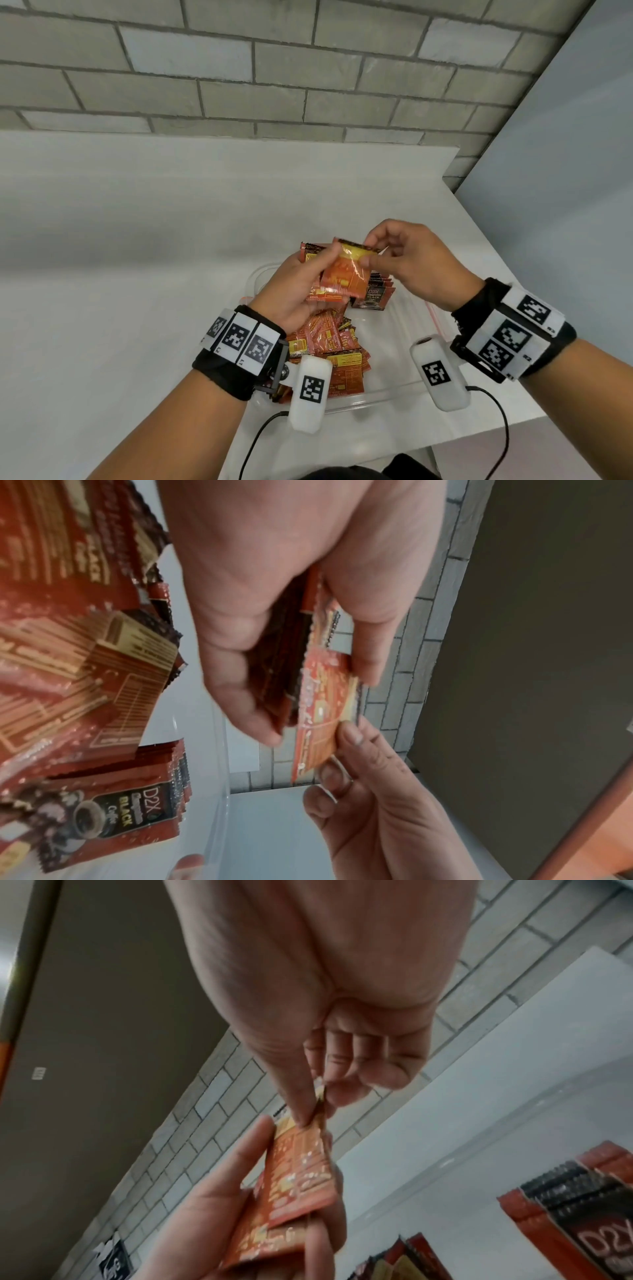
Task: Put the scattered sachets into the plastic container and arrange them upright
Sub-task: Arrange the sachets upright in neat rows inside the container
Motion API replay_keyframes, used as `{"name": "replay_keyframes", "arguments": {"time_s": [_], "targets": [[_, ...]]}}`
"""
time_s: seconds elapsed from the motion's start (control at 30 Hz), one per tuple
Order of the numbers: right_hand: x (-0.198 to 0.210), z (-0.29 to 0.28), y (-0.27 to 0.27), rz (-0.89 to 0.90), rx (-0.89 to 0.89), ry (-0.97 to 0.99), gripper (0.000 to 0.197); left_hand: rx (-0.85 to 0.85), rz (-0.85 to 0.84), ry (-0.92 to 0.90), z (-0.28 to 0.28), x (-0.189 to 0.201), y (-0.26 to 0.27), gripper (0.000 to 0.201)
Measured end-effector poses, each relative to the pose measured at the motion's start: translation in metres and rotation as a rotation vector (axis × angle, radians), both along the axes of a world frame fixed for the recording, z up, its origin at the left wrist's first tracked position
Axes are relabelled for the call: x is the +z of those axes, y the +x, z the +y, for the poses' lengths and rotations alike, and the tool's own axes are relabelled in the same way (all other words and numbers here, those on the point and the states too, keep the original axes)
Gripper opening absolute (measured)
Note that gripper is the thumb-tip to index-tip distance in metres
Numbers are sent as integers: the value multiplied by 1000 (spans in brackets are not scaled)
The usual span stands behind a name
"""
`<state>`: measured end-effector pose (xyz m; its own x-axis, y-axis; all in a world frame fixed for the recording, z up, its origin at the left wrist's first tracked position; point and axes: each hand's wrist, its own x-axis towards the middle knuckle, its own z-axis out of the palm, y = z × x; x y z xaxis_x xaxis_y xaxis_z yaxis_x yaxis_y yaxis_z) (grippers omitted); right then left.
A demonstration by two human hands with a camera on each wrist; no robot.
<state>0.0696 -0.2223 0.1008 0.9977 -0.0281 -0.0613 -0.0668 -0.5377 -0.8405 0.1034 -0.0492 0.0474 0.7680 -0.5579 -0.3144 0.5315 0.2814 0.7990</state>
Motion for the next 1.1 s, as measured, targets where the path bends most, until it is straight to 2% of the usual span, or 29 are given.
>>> {"name": "replay_keyframes", "arguments": {"time_s": [0.1,0.17,0.27,0.33,0.47,0.57,0.63,0.7,0.8,0.87,0.97,1.1], "targets": [[2,-6,-3,-176,-44,-47,18,45,120,17,0,-1,3,56],[-2,-6,-9,-219,32,-162,22,38,118,-20,1,0,2,42],[-12,-3,-16,-119,195,-263,20,60,34,-45,-1,2,-1,10],[-12,-5,-17,-47,241,-291,19,85,-11,-29,-2,0,0,16],[-5,-11,-13,-154,123,-290,18,71,-51,6,-4,0,1,22],[-1,-12,-6,-157,111,-374,31,32,-88,26,-9,2,-2,31],[3,-10,-2,-109,155,-391,38,6,-110,31,-13,2,-5,32],[10,-10,2,-34,200,-403,37,8,-118,33,-14,2,-7,31],[18,-19,8,102,262,-430,19,52,-92,35,-11,2,-5,19],[19,-28,10,189,283,-449,11,146,-38,34,-5,0,1,12],[7,-38,13,293,276,-602,7,260,29,31,3,-5,7,14],[-22,-39,21,381,275,-818,8,258,38,30,4,-6,5,16]]}}
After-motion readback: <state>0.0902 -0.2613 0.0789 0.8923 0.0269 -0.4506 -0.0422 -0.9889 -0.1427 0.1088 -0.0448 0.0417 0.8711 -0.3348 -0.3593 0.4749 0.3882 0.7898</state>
